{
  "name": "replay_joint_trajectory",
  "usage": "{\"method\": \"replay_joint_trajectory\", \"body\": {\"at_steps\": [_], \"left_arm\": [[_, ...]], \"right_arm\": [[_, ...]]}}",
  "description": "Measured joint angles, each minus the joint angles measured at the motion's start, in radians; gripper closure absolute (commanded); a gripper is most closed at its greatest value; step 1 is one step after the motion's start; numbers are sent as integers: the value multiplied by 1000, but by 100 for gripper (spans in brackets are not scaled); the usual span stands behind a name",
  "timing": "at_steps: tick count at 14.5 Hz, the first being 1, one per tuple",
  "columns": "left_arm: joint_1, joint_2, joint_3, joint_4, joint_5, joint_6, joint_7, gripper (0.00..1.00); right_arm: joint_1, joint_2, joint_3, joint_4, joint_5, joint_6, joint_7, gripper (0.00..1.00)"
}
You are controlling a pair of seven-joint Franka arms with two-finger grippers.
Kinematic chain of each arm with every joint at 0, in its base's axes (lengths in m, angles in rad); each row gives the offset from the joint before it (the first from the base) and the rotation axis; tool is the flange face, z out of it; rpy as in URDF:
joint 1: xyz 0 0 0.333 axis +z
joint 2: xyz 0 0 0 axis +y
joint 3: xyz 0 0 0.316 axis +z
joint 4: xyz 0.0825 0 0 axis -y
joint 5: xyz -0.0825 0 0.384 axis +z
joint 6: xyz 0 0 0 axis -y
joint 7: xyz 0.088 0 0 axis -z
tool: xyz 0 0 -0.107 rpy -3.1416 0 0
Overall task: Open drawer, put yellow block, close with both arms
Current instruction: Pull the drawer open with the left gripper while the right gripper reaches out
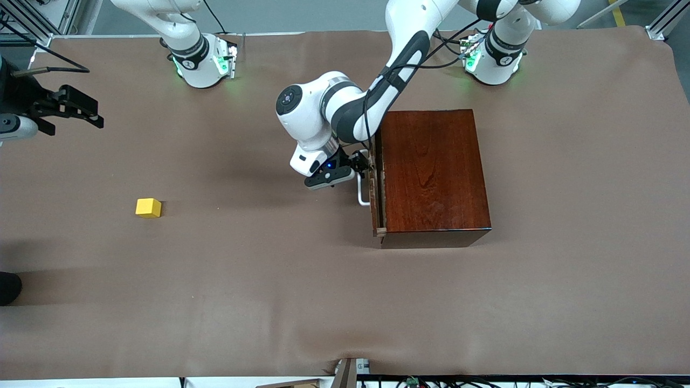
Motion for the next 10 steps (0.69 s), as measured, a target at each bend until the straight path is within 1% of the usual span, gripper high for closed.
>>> {"method": "replay_joint_trajectory", "body": {"at_steps": [6, 8, 10], "left_arm": [[0, -3, -4, -1, -21, 54, -39, 0], [0, -3, -23, 1, -30, 115, -55, 0], [-2, -2, -29, 1, -31, 136, -78, 0]], "right_arm": [[-11, 1, 0, 0, 0, 2, 0, 0], [-13, 2, 0, -1, 0, 2, 0, 0], [-16, 4, -1, -2, -1, 3, 0, 0]]}}
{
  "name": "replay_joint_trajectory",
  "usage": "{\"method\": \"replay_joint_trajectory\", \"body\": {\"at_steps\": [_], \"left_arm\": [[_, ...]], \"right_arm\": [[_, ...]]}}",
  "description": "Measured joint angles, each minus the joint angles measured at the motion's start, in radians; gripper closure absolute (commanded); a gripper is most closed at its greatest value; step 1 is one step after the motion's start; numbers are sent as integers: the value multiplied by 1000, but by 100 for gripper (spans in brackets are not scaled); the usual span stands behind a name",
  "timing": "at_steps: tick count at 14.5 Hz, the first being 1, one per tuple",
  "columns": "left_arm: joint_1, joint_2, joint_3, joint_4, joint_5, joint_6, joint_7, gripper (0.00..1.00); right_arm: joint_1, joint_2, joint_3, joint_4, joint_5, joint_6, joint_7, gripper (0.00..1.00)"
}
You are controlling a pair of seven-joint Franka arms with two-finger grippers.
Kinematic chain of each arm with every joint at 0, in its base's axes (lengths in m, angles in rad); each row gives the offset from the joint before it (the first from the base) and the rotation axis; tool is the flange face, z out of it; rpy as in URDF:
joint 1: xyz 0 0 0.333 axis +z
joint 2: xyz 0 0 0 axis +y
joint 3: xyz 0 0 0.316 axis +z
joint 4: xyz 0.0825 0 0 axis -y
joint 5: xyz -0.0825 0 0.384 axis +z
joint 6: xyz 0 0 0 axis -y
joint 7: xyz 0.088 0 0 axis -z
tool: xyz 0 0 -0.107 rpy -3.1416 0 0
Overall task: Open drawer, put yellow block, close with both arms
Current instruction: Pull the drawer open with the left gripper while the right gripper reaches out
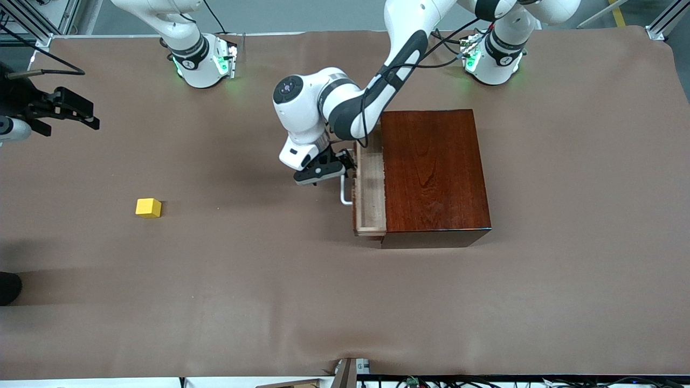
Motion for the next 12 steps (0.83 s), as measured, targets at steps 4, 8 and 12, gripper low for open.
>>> {"method": "replay_joint_trajectory", "body": {"at_steps": [4, 8, 12], "left_arm": [[1, 1, -8, 0, -1, 36, -36, 0], [0, 0, -15, 4, -1, 86, -78, 0], [2, 0, -16, 7, -14, 107, -108, 0]], "right_arm": [[-34, 14, -1, -6, 0, 9, 0, 0], [-41, 47, -2, -6, 0, 36, 0, 0], [-44, 89, -2, -6, -11, 54, -1, 0]]}}
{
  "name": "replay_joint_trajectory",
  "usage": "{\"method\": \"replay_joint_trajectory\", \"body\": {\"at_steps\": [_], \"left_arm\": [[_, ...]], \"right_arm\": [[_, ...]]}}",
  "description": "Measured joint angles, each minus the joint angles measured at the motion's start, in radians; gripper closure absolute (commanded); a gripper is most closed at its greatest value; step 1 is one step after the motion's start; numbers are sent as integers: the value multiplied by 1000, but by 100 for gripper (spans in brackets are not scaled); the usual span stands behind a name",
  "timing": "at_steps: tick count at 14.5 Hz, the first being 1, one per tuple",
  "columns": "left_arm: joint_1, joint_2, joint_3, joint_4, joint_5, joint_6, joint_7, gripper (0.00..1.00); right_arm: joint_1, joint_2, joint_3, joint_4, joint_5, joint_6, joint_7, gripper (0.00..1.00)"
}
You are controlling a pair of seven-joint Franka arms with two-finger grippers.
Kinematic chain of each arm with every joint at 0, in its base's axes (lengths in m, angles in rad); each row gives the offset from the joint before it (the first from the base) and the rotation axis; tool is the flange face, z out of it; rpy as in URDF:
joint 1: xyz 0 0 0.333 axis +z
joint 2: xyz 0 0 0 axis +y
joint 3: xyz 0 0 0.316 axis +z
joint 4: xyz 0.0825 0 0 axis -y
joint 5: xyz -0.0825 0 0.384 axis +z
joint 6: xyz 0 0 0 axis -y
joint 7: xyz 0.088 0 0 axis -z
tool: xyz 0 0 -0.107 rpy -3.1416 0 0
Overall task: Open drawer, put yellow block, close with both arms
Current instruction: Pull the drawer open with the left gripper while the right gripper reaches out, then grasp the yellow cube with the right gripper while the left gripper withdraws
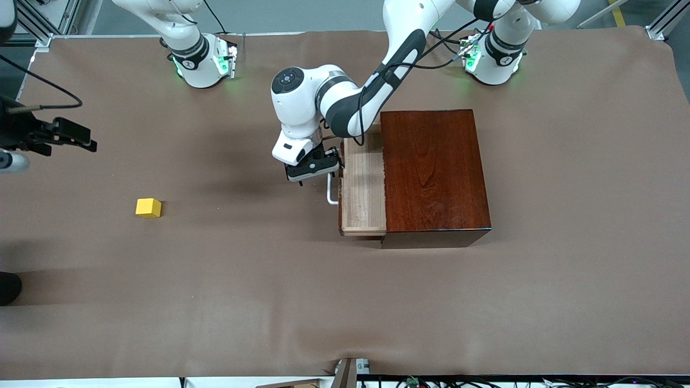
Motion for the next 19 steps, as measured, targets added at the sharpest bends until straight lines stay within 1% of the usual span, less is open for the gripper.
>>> {"method": "replay_joint_trajectory", "body": {"at_steps": [3, 10, 14, 19], "left_arm": [[1, -1, 4, 2, -20, 6, -3, 0], [3, -1, 4, 3, -25, 7, -27, 0], [4, -2, 4, 11, -34, -10, -28, 0], [2, -8, -5, 21, -46, -48, -42, 0]], "right_arm": [[0, 27, 1, 0, -8, 14, 0, 0], [-11, 66, 0, 1, -12, 50, 0, 0], [-21, 99, -2, 0, -12, 58, 0, 0], [-36, 160, -3, -1, -12, 112, 0, 0]]}}
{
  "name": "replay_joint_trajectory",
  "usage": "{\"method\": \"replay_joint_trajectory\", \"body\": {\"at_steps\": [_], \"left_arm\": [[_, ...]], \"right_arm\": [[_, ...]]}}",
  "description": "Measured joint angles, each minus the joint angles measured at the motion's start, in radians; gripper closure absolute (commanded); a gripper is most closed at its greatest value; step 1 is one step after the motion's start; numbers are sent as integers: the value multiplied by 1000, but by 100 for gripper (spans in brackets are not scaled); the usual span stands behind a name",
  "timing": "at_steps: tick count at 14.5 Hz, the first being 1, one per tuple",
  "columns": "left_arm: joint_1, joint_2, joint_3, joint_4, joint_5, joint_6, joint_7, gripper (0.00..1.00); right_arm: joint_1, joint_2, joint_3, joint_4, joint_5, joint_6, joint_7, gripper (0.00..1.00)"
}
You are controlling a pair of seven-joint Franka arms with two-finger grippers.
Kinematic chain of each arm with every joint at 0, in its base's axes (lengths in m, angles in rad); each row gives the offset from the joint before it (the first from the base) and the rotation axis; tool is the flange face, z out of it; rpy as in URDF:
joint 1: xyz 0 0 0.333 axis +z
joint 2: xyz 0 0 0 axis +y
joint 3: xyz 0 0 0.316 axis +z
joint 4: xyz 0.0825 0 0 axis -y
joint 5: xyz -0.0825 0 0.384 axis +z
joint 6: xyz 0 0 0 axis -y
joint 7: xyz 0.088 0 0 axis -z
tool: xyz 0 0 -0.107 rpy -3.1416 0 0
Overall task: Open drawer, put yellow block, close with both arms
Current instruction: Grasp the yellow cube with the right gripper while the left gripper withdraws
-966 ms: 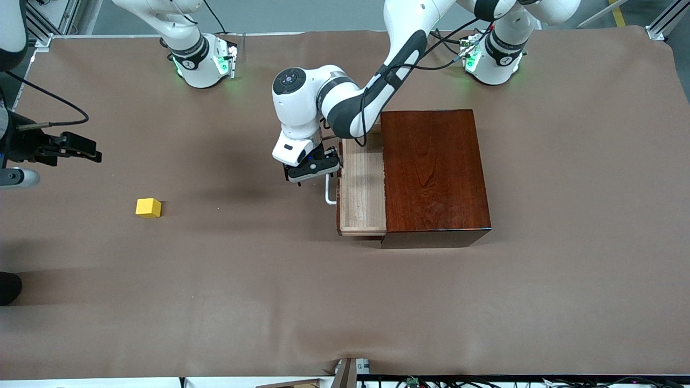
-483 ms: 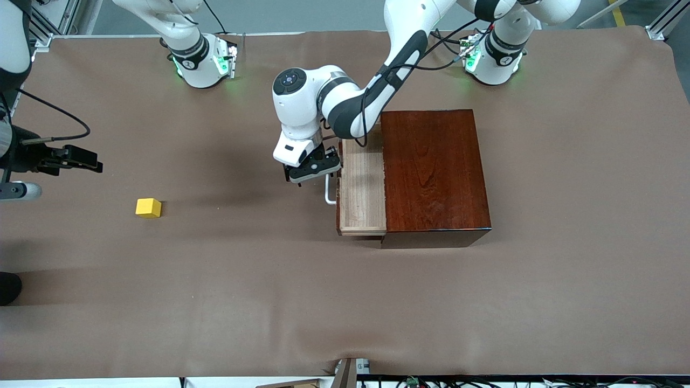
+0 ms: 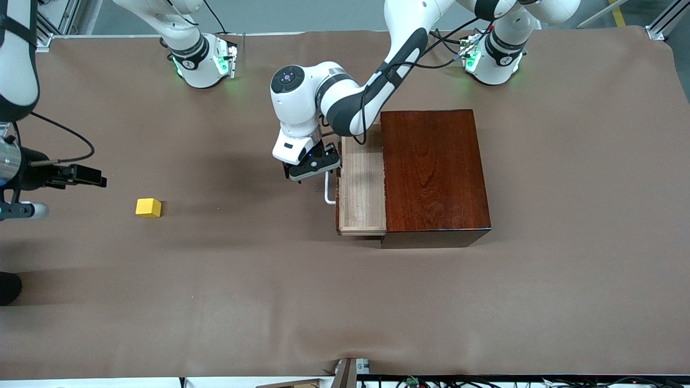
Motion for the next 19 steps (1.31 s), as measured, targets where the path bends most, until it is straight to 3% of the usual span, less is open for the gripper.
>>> {"method": "replay_joint_trajectory", "body": {"at_steps": [10, 19], "left_arm": [[6, -62, -9, 20, -16, -32, -6, 0], [183, -374, 3, 24, -16, -429, 303, 0]], "right_arm": [[-44, 149, -3, -2, -13, 114, 0, 0], [-46, 174, -5, -118, -62, 298, 0, 0]]}}
